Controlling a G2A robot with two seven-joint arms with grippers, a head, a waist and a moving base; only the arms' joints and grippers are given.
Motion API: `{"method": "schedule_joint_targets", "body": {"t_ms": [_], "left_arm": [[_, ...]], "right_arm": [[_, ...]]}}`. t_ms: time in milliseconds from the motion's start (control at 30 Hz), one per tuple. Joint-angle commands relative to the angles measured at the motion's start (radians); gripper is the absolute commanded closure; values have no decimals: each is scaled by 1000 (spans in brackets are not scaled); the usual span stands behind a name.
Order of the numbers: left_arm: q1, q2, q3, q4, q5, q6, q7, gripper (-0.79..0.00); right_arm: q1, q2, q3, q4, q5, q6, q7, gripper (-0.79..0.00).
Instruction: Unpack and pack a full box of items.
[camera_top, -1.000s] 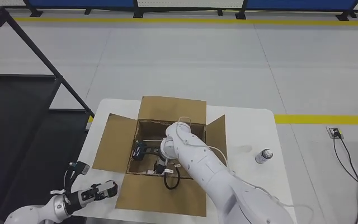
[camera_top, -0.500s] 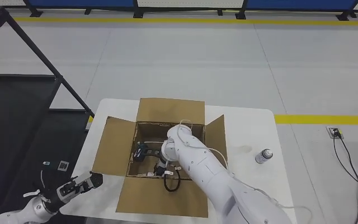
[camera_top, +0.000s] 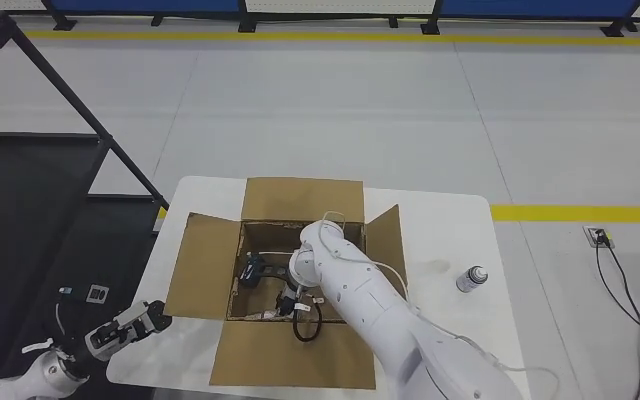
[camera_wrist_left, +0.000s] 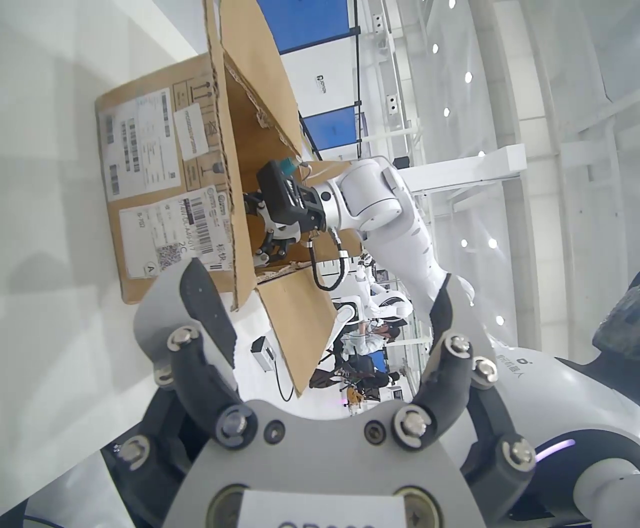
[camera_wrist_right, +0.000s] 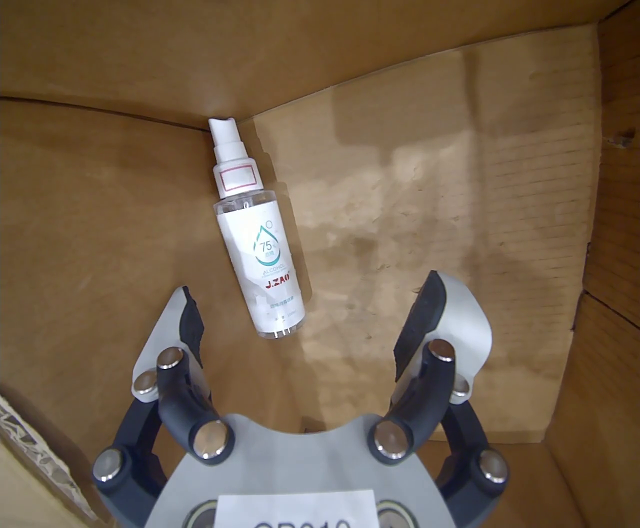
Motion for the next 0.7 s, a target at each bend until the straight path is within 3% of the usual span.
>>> {"method": "schedule_joint_targets", "body": {"t_ms": [0, 133, 400, 667], "left_arm": [[-3, -1, 2, -7, 10, 11, 25, -785], [-33, 0, 2, 1, 19, 33, 76, -785], [-82, 6, -12, 40, -24, 68, 24, -785], [-111, 7, -4, 63, -58, 92, 6, -785]], "right_arm": [[-3, 1, -2, -19, -9, 24, -13, -785], [1, 0, 2, -60, -7, 77, 41, -785], [-3, 0, 10, -84, 4, 133, 146, -785], [-16, 8, 16, -50, 5, 95, 158, -785]]}}
